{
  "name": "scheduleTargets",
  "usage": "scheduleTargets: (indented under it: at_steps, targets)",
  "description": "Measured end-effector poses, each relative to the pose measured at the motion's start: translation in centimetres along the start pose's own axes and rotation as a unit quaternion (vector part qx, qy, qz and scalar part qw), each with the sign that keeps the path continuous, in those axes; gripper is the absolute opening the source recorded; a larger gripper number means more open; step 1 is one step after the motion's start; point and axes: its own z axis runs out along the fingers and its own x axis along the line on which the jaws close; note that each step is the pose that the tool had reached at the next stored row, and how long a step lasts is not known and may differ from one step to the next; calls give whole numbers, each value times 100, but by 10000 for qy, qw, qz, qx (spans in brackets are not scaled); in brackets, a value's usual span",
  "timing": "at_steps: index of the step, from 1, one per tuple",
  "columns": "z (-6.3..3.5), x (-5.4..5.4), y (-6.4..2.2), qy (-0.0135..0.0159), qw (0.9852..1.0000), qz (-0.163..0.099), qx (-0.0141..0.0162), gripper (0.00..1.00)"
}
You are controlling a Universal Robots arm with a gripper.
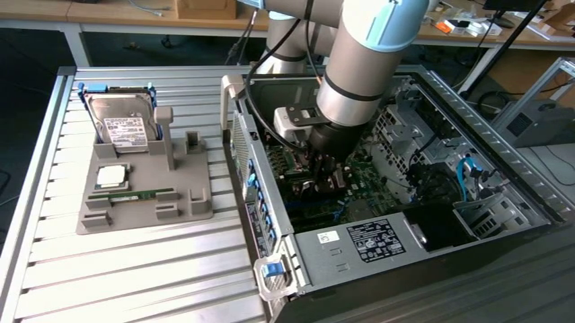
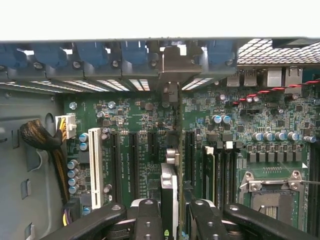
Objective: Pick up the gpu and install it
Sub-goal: 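Insert the gpu into the slot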
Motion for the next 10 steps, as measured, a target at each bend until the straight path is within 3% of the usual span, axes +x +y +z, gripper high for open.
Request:
scheduleTargets:
  at_steps: [10]
  targets:
    - [5, -4, 0, 1, 10000, 3, 0, 27]
